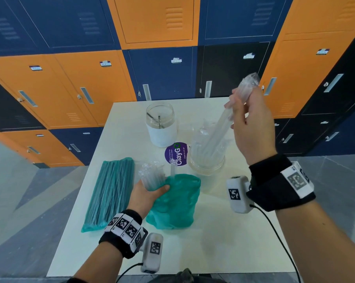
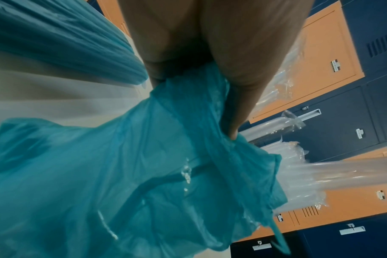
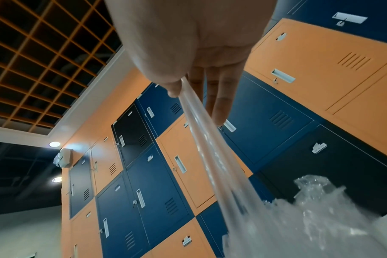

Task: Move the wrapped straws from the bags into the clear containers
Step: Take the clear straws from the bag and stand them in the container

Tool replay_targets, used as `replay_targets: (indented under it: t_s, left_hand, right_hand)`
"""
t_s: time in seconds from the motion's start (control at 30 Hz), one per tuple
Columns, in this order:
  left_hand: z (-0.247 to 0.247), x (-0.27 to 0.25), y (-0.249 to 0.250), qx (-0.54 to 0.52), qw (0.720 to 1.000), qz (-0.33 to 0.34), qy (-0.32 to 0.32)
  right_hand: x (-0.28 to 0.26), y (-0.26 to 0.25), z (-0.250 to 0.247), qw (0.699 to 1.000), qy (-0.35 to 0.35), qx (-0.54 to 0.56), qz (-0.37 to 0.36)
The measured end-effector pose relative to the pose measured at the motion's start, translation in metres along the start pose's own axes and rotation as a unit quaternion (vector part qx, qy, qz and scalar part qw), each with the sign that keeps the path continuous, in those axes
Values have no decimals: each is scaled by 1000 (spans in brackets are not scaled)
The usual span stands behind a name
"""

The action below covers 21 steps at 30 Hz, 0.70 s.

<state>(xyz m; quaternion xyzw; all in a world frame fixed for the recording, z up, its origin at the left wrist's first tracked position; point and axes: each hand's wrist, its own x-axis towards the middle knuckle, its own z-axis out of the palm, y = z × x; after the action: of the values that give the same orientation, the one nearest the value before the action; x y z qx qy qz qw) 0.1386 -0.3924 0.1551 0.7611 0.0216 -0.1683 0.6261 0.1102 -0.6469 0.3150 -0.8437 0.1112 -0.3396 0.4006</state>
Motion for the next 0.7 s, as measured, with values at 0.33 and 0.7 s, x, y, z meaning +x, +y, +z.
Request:
replay_targets:
  t_s: [0.33, 0.7]
  left_hand:
    - [2, 0, 2, -8, 1000, 0, 2]
    - [-1, 1, 2, 1, 1000, 2, 5]
  right_hand:
    - [-29, 57, 40, 956, -185, -225, 24]
    - [-56, 66, 58, 989, -126, -72, -5]
